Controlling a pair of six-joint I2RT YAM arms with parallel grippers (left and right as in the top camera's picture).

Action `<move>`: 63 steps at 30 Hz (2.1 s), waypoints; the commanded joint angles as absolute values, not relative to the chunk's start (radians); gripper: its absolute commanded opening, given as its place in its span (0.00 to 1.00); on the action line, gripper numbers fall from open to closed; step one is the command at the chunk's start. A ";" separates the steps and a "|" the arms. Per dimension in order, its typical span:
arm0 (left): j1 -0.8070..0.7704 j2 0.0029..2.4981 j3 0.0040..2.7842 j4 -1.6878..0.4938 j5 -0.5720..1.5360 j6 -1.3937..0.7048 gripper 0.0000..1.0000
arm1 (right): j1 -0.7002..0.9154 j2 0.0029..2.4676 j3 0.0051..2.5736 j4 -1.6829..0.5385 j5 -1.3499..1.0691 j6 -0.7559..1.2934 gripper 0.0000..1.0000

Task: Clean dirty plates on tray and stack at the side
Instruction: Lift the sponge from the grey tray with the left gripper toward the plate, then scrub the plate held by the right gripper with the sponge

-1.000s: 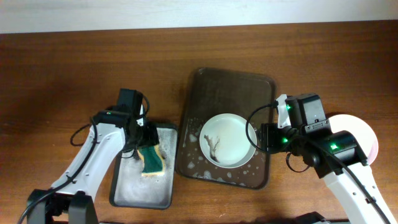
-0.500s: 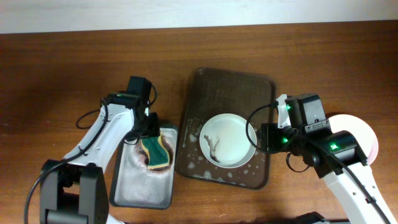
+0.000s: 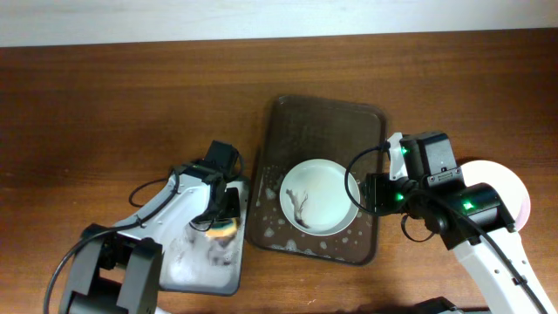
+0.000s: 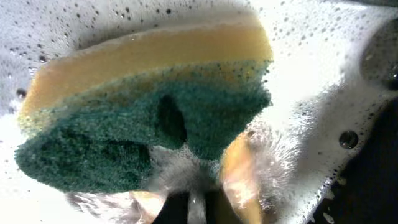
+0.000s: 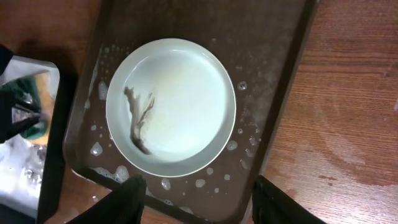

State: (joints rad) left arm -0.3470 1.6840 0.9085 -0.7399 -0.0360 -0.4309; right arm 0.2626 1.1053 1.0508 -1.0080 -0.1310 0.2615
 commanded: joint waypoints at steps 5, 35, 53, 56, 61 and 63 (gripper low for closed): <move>-0.345 1.697 1.235 -1.066 -0.075 -0.251 0.00 | 0.262 1.253 1.017 -0.986 -0.119 0.266 0.44; -0.683 2.182 1.489 -1.098 -0.438 -0.493 0.00 | 0.161 1.825 1.017 -0.767 -0.163 0.406 0.04; -0.724 2.193 1.531 -0.982 0.143 -0.459 0.00 | 0.162 1.825 1.017 -0.770 -0.164 0.406 0.04; -0.641 2.189 1.542 -1.080 -0.198 -0.459 0.00 | 0.161 1.825 1.017 -0.770 -0.164 0.406 0.04; -0.620 2.180 1.660 -1.179 -0.300 -0.452 0.00 | 0.162 1.825 1.017 -0.776 -0.164 0.405 0.04; -0.619 2.118 1.776 -1.284 -0.257 -0.451 0.00 | 0.162 1.825 1.017 -0.785 -0.164 0.398 0.04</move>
State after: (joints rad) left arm -0.6716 2.1597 1.6783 -1.1904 -0.0986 -0.4568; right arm 0.1799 1.8038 1.0309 -0.7616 -0.3000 0.3965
